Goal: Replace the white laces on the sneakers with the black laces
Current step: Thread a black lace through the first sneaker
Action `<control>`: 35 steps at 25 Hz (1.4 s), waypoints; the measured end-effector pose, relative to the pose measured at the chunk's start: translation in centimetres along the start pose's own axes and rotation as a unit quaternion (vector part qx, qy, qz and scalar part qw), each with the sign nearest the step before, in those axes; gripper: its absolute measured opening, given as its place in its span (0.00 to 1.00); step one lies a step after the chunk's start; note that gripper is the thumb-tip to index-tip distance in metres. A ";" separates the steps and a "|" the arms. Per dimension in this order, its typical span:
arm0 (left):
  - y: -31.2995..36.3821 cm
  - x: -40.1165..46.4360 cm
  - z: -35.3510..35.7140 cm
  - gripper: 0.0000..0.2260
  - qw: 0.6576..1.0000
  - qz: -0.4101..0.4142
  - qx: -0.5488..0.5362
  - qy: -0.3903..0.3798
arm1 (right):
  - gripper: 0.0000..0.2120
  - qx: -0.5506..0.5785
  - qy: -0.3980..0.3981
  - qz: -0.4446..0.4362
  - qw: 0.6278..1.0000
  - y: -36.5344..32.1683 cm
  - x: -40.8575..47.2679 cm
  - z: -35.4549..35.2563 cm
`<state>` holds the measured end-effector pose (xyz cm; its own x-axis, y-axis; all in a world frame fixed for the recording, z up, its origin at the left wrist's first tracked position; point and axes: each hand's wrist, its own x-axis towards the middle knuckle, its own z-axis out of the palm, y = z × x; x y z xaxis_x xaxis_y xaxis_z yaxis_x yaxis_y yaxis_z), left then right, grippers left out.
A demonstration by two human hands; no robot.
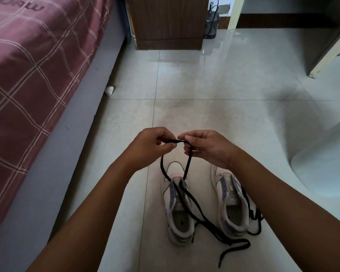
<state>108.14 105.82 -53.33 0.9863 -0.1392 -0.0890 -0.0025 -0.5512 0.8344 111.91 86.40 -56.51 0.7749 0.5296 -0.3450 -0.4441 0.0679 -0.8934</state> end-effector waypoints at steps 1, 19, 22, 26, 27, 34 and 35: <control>0.0 0.1 0.1 0.03 0.999 0.019 0.032 0.022 | 0.11 -0.017 0.000 0.004 1.000 -0.2 0.0 0.0; -0.2 0.2 2.5 0.07 0.936 0.137 0.264 0.190 | 0.07 -0.114 -0.001 0.008 0.993 -2.6 -0.2 0.4; -1.6 0.8 2.9 0.12 0.947 0.003 0.295 0.128 | 0.07 -0.122 0.025 -0.002 0.992 -2.5 -0.2 0.5; -4.1 1.1 2.6 0.07 0.988 -0.057 0.130 0.062 | 0.07 -0.125 0.032 0.007 0.992 -2.2 -0.5 0.4; -4.5 1.1 2.7 0.05 0.993 -0.072 0.086 0.044 | 0.08 -0.119 0.036 0.007 0.992 -2.3 -0.5 0.3; -7.6 0.6 4.6 0.10 0.988 -0.077 0.130 0.024 | 0.11 -0.113 0.033 0.009 0.993 -2.8 -0.5 0.3; -8.0 0.5 5.3 0.11 0.982 -0.073 0.173 0.024 | 0.11 -0.112 0.030 0.007 0.993 -2.8 -0.4 0.3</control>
<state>107.81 105.80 -62.94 0.9869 -0.0033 -0.1614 0.0920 -0.8101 0.5791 112.64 86.27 -53.78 0.7976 0.4771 -0.3692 -0.3494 -0.1335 -0.9274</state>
